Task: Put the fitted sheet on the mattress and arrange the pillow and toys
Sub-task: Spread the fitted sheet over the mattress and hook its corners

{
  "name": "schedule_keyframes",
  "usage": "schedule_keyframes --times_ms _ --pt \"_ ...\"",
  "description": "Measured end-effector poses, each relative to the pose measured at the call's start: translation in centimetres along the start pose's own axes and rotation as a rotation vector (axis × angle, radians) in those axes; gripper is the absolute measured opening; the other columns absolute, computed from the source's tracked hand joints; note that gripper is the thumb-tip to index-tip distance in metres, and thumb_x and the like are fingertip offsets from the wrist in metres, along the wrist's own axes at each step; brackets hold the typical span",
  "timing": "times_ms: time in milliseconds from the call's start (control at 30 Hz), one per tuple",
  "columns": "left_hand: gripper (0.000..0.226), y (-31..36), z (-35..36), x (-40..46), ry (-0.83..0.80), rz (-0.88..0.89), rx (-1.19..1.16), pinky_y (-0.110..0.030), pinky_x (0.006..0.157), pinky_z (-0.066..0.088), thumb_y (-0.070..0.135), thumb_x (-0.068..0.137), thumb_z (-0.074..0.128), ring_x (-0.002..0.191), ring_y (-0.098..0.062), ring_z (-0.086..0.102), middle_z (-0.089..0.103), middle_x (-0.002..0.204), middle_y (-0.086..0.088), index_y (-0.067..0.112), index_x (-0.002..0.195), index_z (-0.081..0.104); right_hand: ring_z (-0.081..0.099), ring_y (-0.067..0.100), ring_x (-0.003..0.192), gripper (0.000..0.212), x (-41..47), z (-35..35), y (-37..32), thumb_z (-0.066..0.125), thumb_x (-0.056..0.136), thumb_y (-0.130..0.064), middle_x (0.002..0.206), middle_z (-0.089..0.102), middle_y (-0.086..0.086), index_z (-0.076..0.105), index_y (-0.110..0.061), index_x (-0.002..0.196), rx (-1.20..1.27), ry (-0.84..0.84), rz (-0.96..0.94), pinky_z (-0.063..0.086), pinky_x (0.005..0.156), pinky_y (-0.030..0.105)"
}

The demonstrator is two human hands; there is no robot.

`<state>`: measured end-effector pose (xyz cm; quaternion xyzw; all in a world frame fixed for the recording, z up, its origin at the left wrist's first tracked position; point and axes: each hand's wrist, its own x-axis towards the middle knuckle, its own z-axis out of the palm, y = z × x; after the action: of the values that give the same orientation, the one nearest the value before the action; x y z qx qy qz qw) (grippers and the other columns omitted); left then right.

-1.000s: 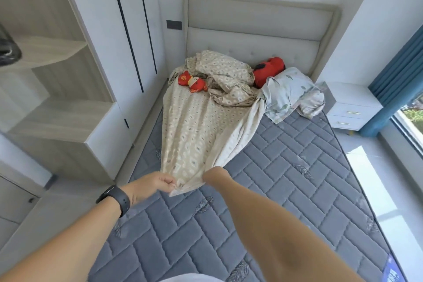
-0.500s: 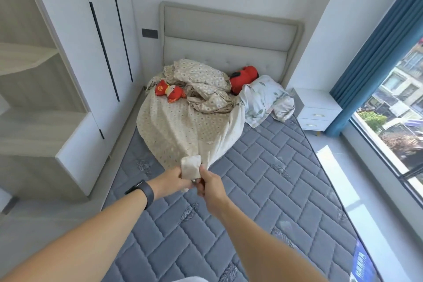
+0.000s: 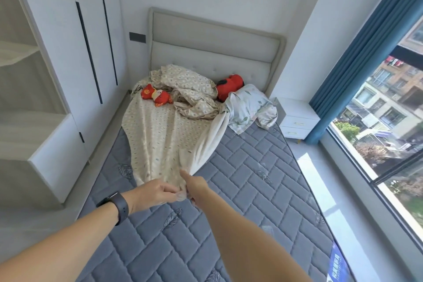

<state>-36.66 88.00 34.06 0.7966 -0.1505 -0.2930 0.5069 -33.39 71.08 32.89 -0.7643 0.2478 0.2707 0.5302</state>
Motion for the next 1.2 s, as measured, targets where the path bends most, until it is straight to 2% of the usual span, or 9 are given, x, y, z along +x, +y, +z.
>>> schedule_keyframes --times_ms 100,200,333,467,533,667,900,1067,1200 --pt "0.032 0.5 -1.0 -1.8 -0.040 0.004 0.008 -0.021 0.065 0.031 0.032 0.086 0.072 0.059 -0.003 0.037 0.045 0.057 0.013 0.034 0.055 0.066 0.039 0.017 0.053 0.025 1.4 0.9 -0.3 0.057 0.091 -0.026 0.062 0.044 0.002 0.048 -0.014 0.071 -0.062 0.059 -0.004 0.029 0.051 0.022" --pt "0.045 -0.4 -3.0 -3.0 0.017 -0.069 0.036 -0.023 0.057 0.025 0.029 0.080 0.072 0.052 -0.006 0.027 0.032 0.053 0.008 0.027 0.045 0.043 0.034 0.017 0.052 0.033 1.0 1.0 -0.6 0.051 0.094 -0.019 0.058 0.039 0.001 0.042 -0.016 0.063 -0.066 0.091 -0.088 0.029 0.055 0.029" --pt "0.034 -2.6 -4.7 -3.3 0.083 -0.112 0.159 -0.022 0.051 0.026 0.018 0.077 0.072 0.056 -0.010 0.031 0.039 0.053 0.004 0.027 0.057 0.048 0.021 0.016 0.052 0.036 -0.1 1.6 -0.1 0.048 0.092 -0.017 0.055 0.026 0.000 0.031 -0.019 0.061 0.108 0.018 -0.260 0.016 0.057 0.034" --pt "0.037 -3.4 -3.8 -2.5 0.219 -0.339 0.067 -0.027 0.071 0.040 0.062 0.076 0.070 0.077 -0.011 0.054 0.059 0.077 0.011 0.026 0.076 0.060 0.019 0.015 0.053 0.038 -1.7 3.2 0.7 0.051 0.093 -0.014 0.058 0.027 -0.001 0.033 -0.021 0.060 0.356 -0.123 -0.323 0.014 0.061 0.039" --pt "0.039 -3.6 -3.0 -1.4 0.248 -0.313 0.015 -0.030 0.069 0.035 0.046 0.081 0.079 0.075 -0.015 0.049 0.053 0.078 0.003 0.015 0.083 0.054 0.020 0.014 0.052 0.040 -2.2 3.2 1.2 0.050 0.095 -0.012 0.055 0.028 -0.003 0.040 -0.021 0.057 0.403 -0.177 -0.334 0.017 0.055 0.032" --pt "0.056 -3.0 -1.0 0.0 0.217 -0.265 -0.579 -0.031 0.079 0.051 0.025 0.076 0.076 0.097 -0.024 0.064 0.066 0.106 -0.013 0.008 0.126 0.056 0.019 0.012 0.052 0.041 -2.8 2.4 2.5 0.049 0.095 -0.011 0.055 0.029 -0.005 0.041 -0.024 0.057 0.381 -0.199 -0.340 0.015 0.057 0.032" --pt "0.067 -2.0 -1.5 3.7 0.491 -0.319 -0.765 -0.042 0.089 0.056 0.050 0.068 0.084 0.105 -0.031 0.067 0.069 0.117 -0.015 0.012 0.120 0.066 0.028 0.012 0.054 0.024 -2.9 0.8 5.1 0.051 0.087 -0.017 0.059 0.036 -0.004 0.042 -0.019 0.065 0.126 -0.178 -0.365 0.024 0.054 0.028" --pt "0.016 -0.3 -0.3 2.9 0.323 -0.209 -0.262 -0.011 0.053 0.043 0.025 0.091 0.073 0.068 -0.009 0.061 0.066 0.069 0.010 0.015 0.080 0.067 0.028 0.012 0.051 0.029 -2.1 0.0 6.6 0.054 0.088 -0.021 0.055 0.035 -0.003 0.043 -0.018 0.061 -0.101 -0.094 -0.284 0.022 0.047 0.026" --pt "0.016 0.1 0.4 0.9 -0.009 -0.127 -0.212 -0.031 0.065 0.036 0.039 0.083 0.080 0.064 -0.020 0.051 0.059 0.068 -0.002 0.026 0.091 0.076 0.041 0.017 0.058 0.028 -0.3 -1.0 5.7 0.052 0.090 -0.031 0.061 0.049 -0.001 0.051 -0.016 0.066 -0.093 0.110 -0.207 0.032 0.057 0.028"
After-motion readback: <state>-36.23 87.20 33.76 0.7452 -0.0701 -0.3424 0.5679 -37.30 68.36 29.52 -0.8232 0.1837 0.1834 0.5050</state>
